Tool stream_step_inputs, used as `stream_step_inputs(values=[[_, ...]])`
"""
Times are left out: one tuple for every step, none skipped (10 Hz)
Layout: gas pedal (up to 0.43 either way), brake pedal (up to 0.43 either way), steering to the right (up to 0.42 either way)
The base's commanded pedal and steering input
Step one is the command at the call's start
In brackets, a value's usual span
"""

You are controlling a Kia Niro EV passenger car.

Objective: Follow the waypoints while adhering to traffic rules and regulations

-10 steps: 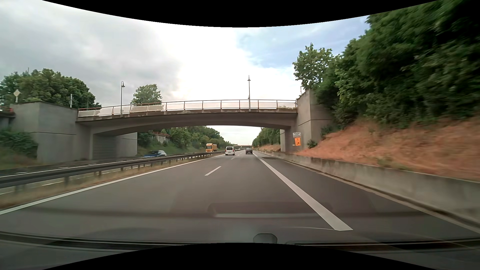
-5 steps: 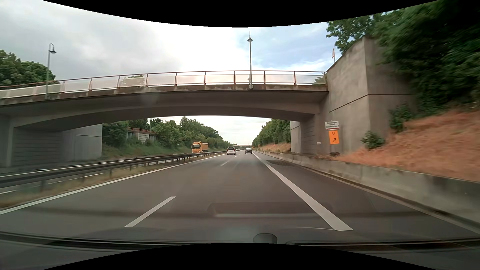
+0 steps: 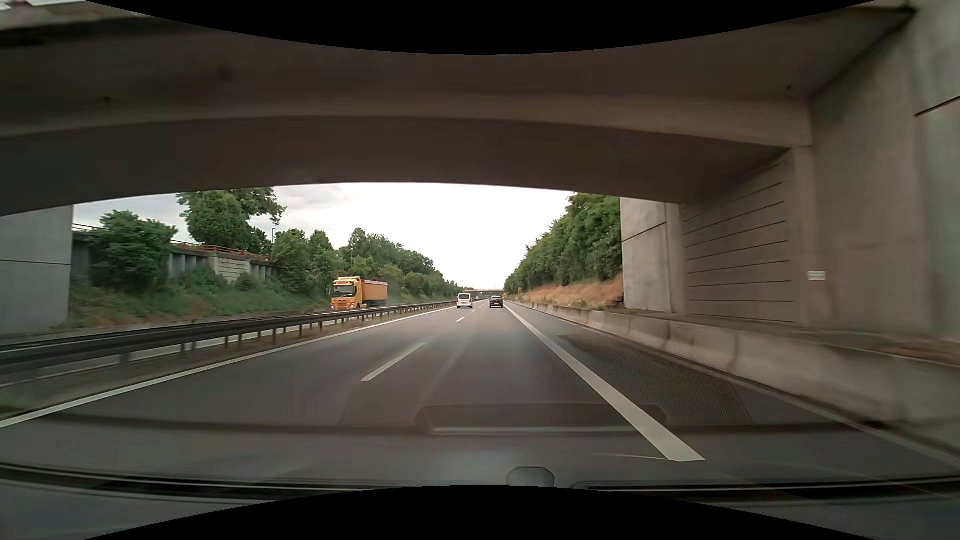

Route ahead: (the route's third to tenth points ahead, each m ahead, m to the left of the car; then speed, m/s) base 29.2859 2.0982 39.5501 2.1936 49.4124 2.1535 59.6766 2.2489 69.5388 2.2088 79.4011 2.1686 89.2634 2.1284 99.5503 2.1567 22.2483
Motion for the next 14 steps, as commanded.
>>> stream_step_inputs(values=[[0.220, 0.000, -0.002], [0.220, 0.000, -0.002], [0.220, 0.000, -0.002], [0.220, 0.000, -0.002], [0.220, 0.000, -0.002], [0.220, 0.000, -0.002], [0.220, 0.000, -0.002], [0.220, 0.000, -0.002], [0.220, 0.000, -0.002], [0.220, 0.000, -0.002], [0.220, 0.000, -0.002], [0.220, 0.000, -0.002], [0.220, 0.000, -0.002], [0.220, 0.000, -0.002]])
